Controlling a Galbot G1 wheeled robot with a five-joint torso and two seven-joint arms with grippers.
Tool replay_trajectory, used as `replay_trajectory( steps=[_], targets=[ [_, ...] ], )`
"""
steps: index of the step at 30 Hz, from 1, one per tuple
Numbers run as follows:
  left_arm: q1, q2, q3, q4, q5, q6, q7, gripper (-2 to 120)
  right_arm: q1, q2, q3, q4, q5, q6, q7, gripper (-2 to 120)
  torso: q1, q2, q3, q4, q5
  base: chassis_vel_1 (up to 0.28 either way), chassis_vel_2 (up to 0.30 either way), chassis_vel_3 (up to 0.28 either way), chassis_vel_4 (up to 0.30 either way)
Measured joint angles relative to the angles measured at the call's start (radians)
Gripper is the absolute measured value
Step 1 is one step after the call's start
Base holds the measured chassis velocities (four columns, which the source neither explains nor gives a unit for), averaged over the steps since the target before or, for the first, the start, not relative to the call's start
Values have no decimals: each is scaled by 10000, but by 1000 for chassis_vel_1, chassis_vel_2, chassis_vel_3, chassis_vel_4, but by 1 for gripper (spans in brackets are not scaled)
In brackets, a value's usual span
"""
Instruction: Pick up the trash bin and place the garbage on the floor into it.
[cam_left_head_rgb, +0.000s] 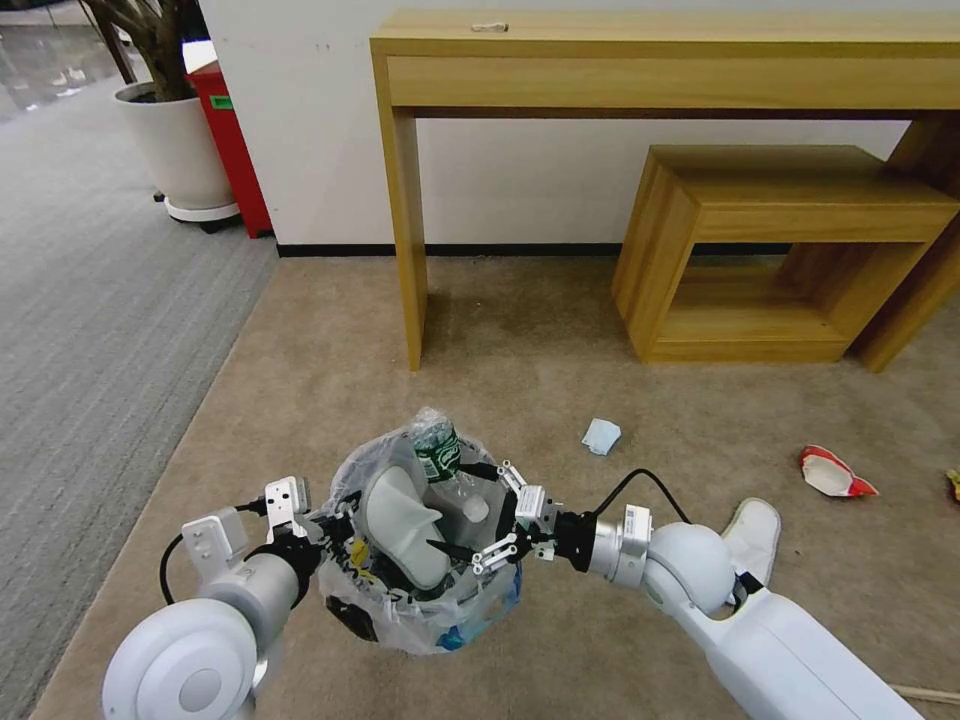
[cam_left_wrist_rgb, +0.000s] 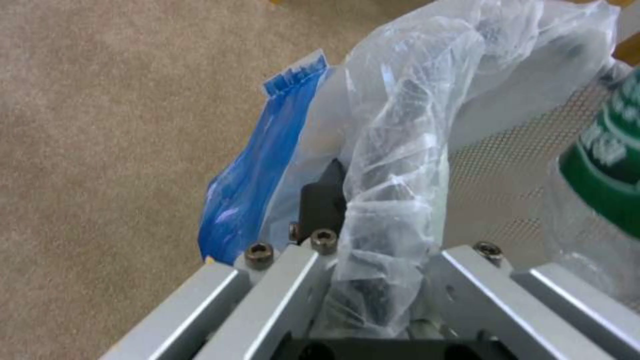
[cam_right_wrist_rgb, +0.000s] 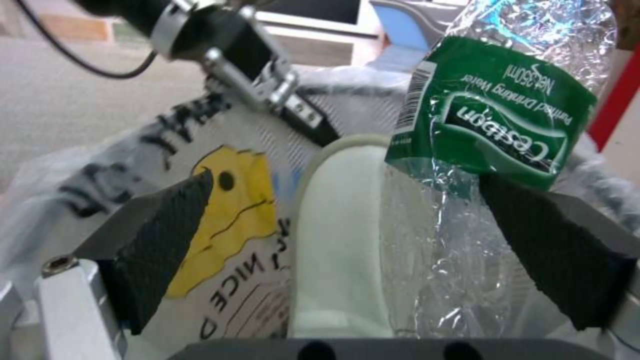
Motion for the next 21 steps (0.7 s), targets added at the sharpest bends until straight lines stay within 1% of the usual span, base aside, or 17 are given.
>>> replay_trajectory(
  steps=[5,6,9,13,21],
  targets=[
    [-55,-24,-107,-3,-135,0,-5,1,-52,-69,244,-59,-459,7,-637,100,0,0,0,0,0,0,0,0,0],
    [-55,-24,-107,-3,-135,0,-5,1,-52,-69,244,-59,-459,7,-637,100,0,0,0,0,0,0,0,0,0],
    [-93,-42,-234,-44,-298,1,-22,1,-146,-139,511,-85,-933,25,-961,100,0,0,0,0,0,0,0,0,0],
    [-128,-67,-445,-114,-482,1,-41,1,-278,-241,772,-48,-1224,36,-1138,100,0,0,0,0,0,0,0,0,0],
    [-136,-81,-597,-107,-503,1,-41,1,-345,-343,951,146,-1243,33,-1220,100,0,0,0,0,0,0,0,0,0]
  ],
)
